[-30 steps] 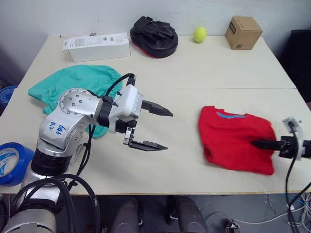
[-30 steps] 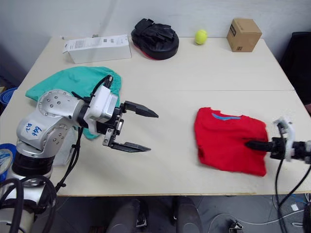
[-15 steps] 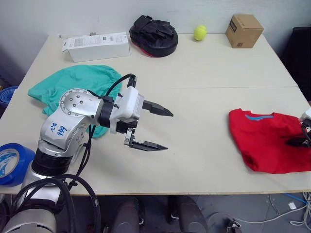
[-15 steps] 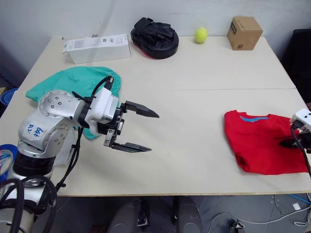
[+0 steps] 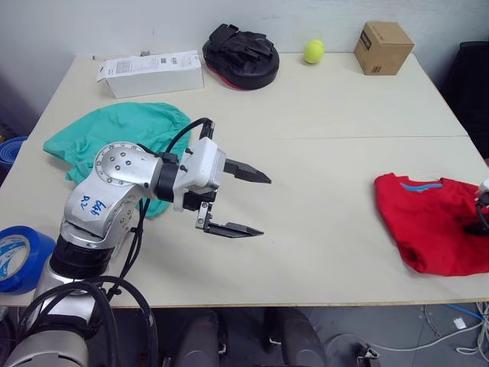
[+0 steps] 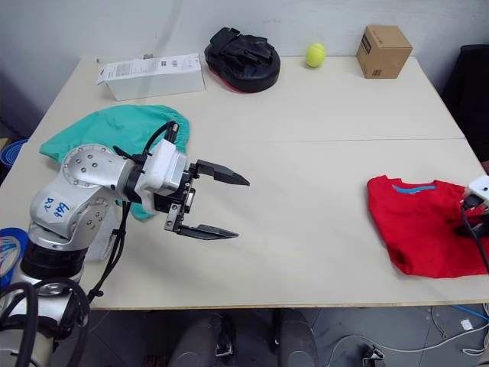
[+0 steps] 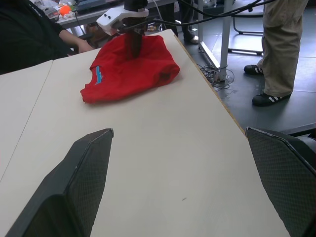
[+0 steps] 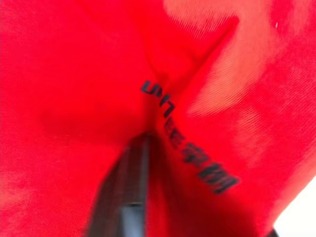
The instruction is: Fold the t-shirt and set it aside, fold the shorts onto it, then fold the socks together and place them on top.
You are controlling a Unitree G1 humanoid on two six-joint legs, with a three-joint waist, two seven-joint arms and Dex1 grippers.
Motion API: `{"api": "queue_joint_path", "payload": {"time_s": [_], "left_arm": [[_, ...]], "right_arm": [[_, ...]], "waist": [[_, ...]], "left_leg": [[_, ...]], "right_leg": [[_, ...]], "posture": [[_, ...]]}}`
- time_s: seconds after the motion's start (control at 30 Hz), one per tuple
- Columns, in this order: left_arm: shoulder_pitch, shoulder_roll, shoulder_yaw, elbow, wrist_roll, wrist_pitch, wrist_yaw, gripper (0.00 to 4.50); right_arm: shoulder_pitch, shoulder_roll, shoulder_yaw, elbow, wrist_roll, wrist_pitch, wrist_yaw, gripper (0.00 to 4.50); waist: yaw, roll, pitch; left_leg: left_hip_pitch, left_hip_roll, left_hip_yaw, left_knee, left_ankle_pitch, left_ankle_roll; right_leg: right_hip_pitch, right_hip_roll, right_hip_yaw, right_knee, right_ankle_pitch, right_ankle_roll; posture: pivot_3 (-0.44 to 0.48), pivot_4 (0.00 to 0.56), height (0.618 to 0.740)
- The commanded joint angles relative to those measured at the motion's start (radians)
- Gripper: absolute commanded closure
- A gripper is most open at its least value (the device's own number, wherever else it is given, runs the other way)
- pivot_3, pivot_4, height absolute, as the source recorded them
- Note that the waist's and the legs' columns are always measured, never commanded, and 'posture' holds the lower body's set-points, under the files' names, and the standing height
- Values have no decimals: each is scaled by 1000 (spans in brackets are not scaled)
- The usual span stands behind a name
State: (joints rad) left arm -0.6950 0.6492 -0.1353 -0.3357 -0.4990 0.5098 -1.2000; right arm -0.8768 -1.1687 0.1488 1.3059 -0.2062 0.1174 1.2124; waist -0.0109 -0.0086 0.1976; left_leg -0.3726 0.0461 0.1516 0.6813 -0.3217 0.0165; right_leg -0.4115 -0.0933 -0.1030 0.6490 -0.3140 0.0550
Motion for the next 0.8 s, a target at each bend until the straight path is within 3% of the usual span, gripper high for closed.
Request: {"api": "queue_joint_path", "payload": {"time_s": [0.03,0.23,0.37,0.57,0.67,0.8], "left_arm": [[5,6,8,-18,2,-21,10,0],[14,-3,9,-14,6,-33,24,0],[31,-5,19,-4,5,-37,41,0],[83,-10,72,-4,-23,18,125,0],[144,0,116,-28,-23,39,184,0],[236,23,189,-93,-30,83,266,0]], "right_arm": [[6,-55,-42,6,8,5,-52,1956],[14,-155,-146,20,60,9,-141,35],[-3,-175,-246,6,147,20,-62,35],[-3,-82,-314,-123,268,75,168,35],[153,33,-353,-533,438,277,249,35],[369,184,-410,-1120,663,528,165,35]], "waist": [[-2,0,0],[6,6,1],[-1,6,1],[-29,6,1],[-29,6,1],[-13,6,1]], "left_leg": [[0,0,0,0,0,0],[0,-1,0,0,0,0],[1,0,0,0,0,0],[2,1,1,0,0,-1],[3,2,1,-1,1,-2],[1,2,-2,0,1,-2]], "right_leg": [[0,0,0,0,0,0],[0,0,0,0,0,0],[1,0,0,0,0,0],[0,2,2,2,0,0],[0,2,2,4,0,-1],[-1,1,1,5,-1,-1]], "posture": [[0,150,740],[0,150,740],[0,150,740],[0,150,740],[0,150,740],[0,150,740]]}}
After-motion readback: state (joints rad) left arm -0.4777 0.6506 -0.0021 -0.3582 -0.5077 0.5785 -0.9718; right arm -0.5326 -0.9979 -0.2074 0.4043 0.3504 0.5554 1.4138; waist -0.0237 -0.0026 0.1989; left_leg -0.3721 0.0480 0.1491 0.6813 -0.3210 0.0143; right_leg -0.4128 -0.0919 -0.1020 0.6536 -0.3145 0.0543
